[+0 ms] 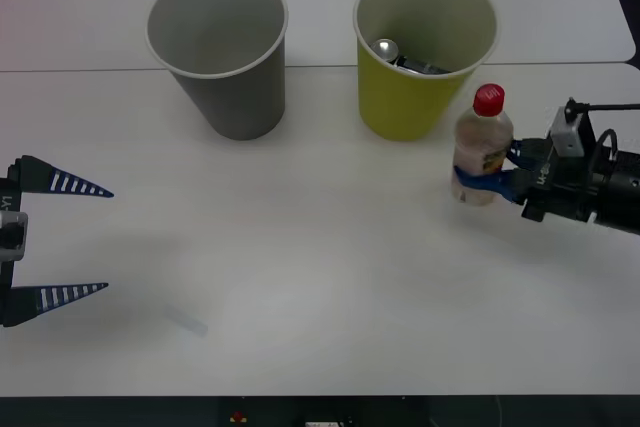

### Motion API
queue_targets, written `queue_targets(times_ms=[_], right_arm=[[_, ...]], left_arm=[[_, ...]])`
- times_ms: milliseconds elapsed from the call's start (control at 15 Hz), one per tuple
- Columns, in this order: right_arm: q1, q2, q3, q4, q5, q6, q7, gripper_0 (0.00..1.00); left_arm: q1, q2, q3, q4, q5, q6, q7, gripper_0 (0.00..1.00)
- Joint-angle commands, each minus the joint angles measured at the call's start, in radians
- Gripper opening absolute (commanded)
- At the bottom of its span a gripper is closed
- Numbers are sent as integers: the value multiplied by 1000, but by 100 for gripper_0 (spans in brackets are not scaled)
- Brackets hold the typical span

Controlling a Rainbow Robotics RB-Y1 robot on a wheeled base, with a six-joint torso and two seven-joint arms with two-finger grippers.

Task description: Put the can into the green bin and the plastic bottle into the gray bin

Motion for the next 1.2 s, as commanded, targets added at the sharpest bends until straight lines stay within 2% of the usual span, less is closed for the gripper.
queue_targets(times_ms=[67, 333, 600, 800, 933, 1067, 1200], right_arm=[[0, 2, -47, -116, 89, -62, -178, 0], [0, 0, -96, -295, 162, -143, -439, 0], [-11, 0, -97, -486, 238, -148, -695, 0], [-68, 2, -93, -605, 304, -214, -892, 0], [-123, 0, -76, -677, 364, -258, -1030, 0], [-197, -1, -19, -717, 431, -260, -1142, 0], [-280, -3, 38, -705, 484, -260, -1165, 0]], left_arm=[[0, 0, 0, 0, 0, 0, 0, 100], [0, 0, 0, 0, 0, 0, 0, 100], [0, 0, 0, 0, 0, 0, 0, 100], [0, 0, 0, 0, 0, 0, 0, 100], [0, 0, 0, 0, 0, 0, 0, 100], [0, 0, 0, 0, 0, 0, 0, 100], [0, 0, 0, 0, 0, 0, 0, 100]])
